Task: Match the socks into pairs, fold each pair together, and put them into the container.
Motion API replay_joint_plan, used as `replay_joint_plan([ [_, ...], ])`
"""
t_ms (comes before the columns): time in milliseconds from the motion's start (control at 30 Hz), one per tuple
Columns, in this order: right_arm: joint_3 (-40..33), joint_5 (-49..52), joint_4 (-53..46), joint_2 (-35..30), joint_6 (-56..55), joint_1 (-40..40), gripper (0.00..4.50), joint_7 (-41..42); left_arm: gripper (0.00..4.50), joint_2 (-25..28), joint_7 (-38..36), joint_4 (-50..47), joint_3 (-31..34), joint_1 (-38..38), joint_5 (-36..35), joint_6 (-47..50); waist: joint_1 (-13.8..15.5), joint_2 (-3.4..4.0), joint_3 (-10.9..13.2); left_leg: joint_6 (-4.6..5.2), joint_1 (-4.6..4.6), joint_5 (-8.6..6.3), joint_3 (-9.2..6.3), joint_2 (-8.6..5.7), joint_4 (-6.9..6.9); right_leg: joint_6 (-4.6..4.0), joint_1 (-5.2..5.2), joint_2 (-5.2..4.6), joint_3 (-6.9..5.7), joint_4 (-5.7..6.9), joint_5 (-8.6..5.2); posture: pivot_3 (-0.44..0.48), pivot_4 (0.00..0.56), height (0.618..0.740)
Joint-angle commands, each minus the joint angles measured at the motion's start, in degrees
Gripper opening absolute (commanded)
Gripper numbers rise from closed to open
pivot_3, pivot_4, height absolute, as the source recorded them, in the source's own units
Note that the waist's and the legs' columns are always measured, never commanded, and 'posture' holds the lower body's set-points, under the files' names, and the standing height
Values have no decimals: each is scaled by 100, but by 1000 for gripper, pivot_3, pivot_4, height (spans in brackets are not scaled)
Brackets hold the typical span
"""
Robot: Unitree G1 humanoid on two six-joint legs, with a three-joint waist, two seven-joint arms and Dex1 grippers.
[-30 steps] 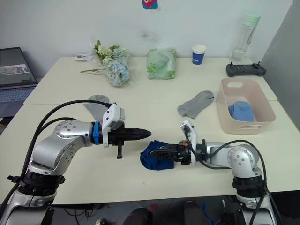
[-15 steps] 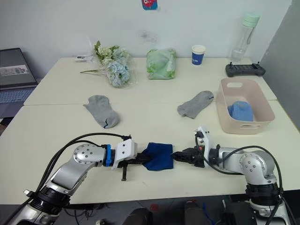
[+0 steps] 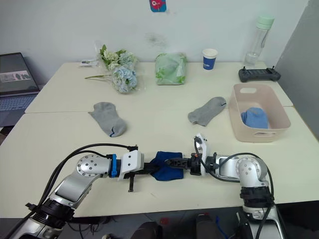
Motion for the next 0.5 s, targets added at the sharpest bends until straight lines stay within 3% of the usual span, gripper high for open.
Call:
replay_joint_plan([
  [33, 234, -188, 239, 191, -38, -127, 4103, 43, 0, 45, 108, 109, 122, 72, 89, 244, -11, 1, 0, 0, 1, 0, -2, 1, 0, 0, 0, 1, 0, 2, 0, 0, 150, 740],
  [100, 298, -310, 259, 169, -111, -151, 3638, 130, 0, 35, 108, 44, 166, 105, 31, 318, -10, 2, 0, 0, -1, 0, -9, 4, -1, 0, 0, 2, 0, 2, 0, 0, 150, 740],
  [433, 409, -489, 142, 182, -160, -73, 98, 316, 0, -36, 111, -168, 277, 152, -242, 587, -10, -2, -2, 0, -2, 0, -9, 3, -1, 0, 1, 1, -1, -1, 0, 0, 150, 740],
  [500, 336, -480, 57, 163, -163, -45, 43, 283, 0, -55, -39, -345, 392, 148, -582, 747, -11, -1, -2, 0, -3, 0, -9, 2, -1, 0, 1, 1, -2, -1, 0, 0, 150, 740],
])
